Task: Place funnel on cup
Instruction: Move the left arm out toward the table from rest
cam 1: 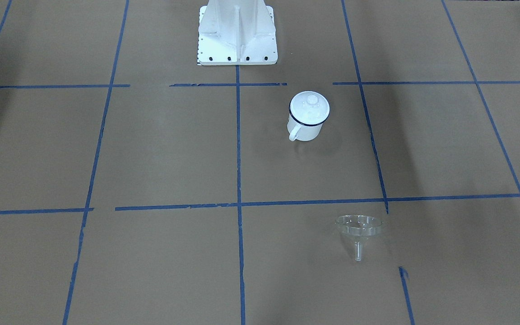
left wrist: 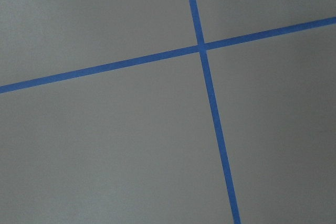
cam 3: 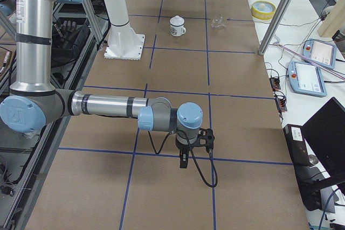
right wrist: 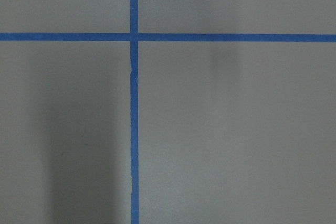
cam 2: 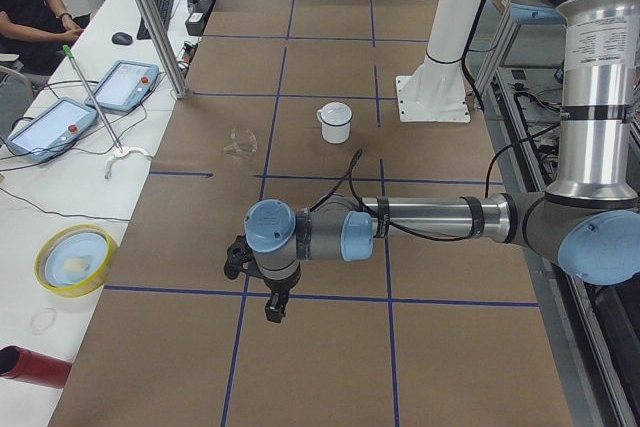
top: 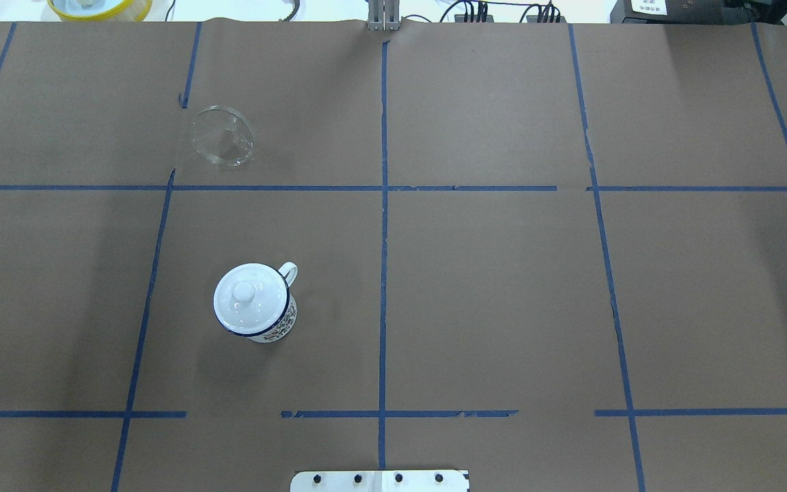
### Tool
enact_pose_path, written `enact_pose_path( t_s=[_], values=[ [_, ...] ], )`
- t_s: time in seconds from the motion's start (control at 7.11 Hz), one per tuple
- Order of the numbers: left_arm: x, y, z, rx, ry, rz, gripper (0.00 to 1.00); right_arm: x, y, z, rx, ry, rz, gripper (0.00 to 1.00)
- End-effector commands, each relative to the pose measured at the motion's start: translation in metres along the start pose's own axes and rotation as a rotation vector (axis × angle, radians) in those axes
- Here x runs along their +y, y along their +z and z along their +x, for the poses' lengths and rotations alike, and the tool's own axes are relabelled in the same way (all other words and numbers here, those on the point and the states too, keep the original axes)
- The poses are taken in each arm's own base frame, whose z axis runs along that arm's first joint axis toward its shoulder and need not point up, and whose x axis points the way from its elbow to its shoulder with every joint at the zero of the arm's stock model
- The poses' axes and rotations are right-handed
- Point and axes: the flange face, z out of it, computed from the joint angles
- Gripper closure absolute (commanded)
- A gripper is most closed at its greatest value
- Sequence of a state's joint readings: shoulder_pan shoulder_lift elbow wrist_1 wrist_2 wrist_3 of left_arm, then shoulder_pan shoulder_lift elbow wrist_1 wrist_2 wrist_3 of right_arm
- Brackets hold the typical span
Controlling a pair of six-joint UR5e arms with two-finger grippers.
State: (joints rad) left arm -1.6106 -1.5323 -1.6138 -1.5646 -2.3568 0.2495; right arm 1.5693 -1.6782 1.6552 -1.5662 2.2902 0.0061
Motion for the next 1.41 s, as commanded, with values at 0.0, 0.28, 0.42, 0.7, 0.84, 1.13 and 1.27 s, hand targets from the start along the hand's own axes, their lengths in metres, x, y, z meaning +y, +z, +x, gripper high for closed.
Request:
enact_pose_path(
  t_s=[0.0,0.28,0.42,0.7,0.84,1.13,1.27],
  values=[
    [-0.049,-0.039,0.029,-0.018,0.075,0.081,0.0,0.0,0.0,0.0,0.0,0.0,0.0,0.0],
    [-0.103,-0.088,0.1,-0.032,0.187,0.188,0.0,0.0,0.0,0.0,0.0,0.0,0.0,0.0],
    [-0.113,-0.091,0.167,-0.012,0.218,0.202,0.0,0.0,0.0,0.0,0.0,0.0,0.0,0.0],
    [-0.125,-0.108,0.271,-0.019,0.236,0.261,0.0,-0.001,-0.001,-0.001,0.0,-0.002,0.002,0.0],
    [-0.121,-0.107,0.306,0.011,0.191,0.267,0.0,0.0,-0.001,0.0,0.0,-0.001,0.001,0.0],
    [-0.136,-0.08,0.391,0.073,0.078,0.234,0.0,0.0,0.0,0.0,0.0,0.0,0.0,0.0],
    [-0.122,-0.063,0.454,0.101,0.0,0.222,0.0,-0.001,-0.001,0.0,0.0,-0.001,0.001,0.0]
  ],
)
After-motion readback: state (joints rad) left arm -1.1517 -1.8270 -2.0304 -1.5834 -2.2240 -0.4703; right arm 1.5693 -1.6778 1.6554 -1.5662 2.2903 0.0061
